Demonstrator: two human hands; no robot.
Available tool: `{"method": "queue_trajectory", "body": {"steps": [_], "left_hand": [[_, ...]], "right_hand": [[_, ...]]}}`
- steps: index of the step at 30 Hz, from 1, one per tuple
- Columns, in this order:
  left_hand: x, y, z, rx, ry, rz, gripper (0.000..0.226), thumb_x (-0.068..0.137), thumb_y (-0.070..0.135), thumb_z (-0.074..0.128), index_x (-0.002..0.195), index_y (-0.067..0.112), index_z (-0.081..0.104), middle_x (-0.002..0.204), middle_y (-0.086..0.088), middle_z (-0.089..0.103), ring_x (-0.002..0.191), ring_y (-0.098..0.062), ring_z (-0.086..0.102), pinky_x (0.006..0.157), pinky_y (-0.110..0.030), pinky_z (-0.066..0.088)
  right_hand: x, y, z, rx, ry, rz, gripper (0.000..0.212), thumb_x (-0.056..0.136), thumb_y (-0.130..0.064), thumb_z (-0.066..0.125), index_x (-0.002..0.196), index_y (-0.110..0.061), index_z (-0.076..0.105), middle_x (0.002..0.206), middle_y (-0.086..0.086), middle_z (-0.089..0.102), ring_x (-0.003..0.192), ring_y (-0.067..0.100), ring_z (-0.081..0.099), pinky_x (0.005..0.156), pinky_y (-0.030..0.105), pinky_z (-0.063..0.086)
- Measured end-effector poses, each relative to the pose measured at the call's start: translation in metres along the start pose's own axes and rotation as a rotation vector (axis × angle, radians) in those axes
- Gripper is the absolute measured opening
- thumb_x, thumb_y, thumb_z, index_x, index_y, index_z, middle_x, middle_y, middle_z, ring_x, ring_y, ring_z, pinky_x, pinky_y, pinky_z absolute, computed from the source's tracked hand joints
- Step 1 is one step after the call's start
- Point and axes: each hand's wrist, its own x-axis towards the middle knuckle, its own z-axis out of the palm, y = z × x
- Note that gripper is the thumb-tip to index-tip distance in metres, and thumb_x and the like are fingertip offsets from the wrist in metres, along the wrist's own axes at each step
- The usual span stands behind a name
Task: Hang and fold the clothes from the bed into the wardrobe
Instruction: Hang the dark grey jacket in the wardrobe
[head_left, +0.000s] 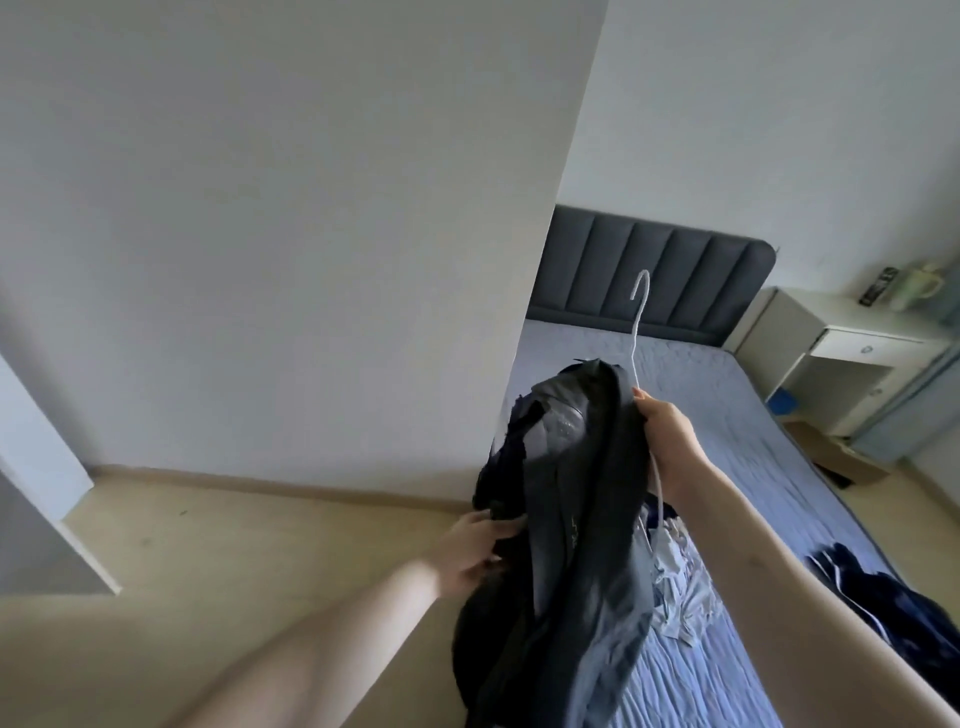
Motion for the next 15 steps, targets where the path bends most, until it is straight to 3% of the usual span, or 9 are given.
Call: {"method": "queue_trajectory", "body": {"steps": [2, 4, 7, 10, 13, 15], "left_hand": [[-0.010, 0.016, -0.017, 0.066, 0.117, 0.221, 0.020, 0.094, 0.019, 0.074, 0.113, 0.013, 0.073, 0.109, -0.008, 0.078, 0.096, -0.024, 0.075, 0.087, -0.037, 0.061], [-0.027, 0.045, -0.038, 0.207, 0.269, 0.425, 0.008, 0.097, 0.017, 0.070, 0.100, 0.023, 0.075, 0.094, 0.003, 0.079, 0.086, -0.014, 0.074, 0.074, -0.026, 0.059], [-0.051, 0.097, -0.058, 0.466, 0.430, 0.630, 0.023, 0.099, 0.021, 0.065, 0.077, 0.026, 0.065, 0.069, 0.015, 0.067, 0.066, 0.002, 0.061, 0.064, -0.021, 0.047], [-0.068, 0.142, -0.057, 0.577, 0.490, 0.746, 0.031, 0.100, 0.024, 0.060, 0.071, 0.022, 0.051, 0.061, 0.013, 0.055, 0.057, -0.004, 0.051, 0.060, -0.022, 0.042], [-0.086, 0.181, -0.051, 0.780, 0.494, 0.901, 0.020, 0.102, 0.028, 0.057, 0.084, 0.020, 0.061, 0.074, 0.011, 0.067, 0.070, -0.007, 0.060, 0.068, -0.020, 0.045], [-0.097, 0.200, -0.049, 0.939, 0.444, 0.953, 0.015, 0.102, 0.029, 0.058, 0.089, 0.023, 0.064, 0.076, 0.020, 0.069, 0.074, 0.000, 0.063, 0.067, -0.015, 0.045]], "right_hand": [[0.000, 0.001, -0.021, -0.048, -0.036, -0.041, 0.024, 0.102, -0.011, 0.052, 0.094, -0.019, 0.073, 0.092, 0.012, 0.073, 0.085, 0.023, 0.069, 0.085, 0.042, 0.057], [0.000, 0.010, -0.042, -0.195, -0.089, -0.108, 0.031, 0.101, 0.004, 0.043, 0.083, -0.016, 0.059, 0.075, 0.011, 0.056, 0.063, 0.018, 0.055, 0.063, 0.034, 0.048], [0.001, 0.028, -0.067, -0.513, -0.152, -0.153, 0.037, 0.097, 0.019, 0.034, 0.080, -0.013, 0.039, 0.058, 0.005, 0.037, 0.038, 0.014, 0.038, 0.038, 0.021, 0.031], [0.007, 0.042, -0.077, -0.723, -0.180, -0.169, 0.035, 0.099, 0.017, 0.038, 0.080, -0.013, 0.037, 0.059, 0.010, 0.042, 0.037, 0.016, 0.035, 0.036, 0.022, 0.028], [0.015, 0.048, -0.079, -0.733, -0.106, -0.199, 0.034, 0.089, 0.022, 0.035, 0.081, -0.009, 0.046, 0.081, 0.013, 0.073, 0.046, 0.017, 0.032, 0.044, 0.023, 0.019], [0.012, 0.042, -0.077, -0.715, -0.104, -0.256, 0.027, 0.098, 0.012, 0.047, 0.086, -0.009, 0.059, 0.090, 0.016, 0.073, 0.046, 0.017, 0.034, 0.045, 0.024, 0.021]]}}
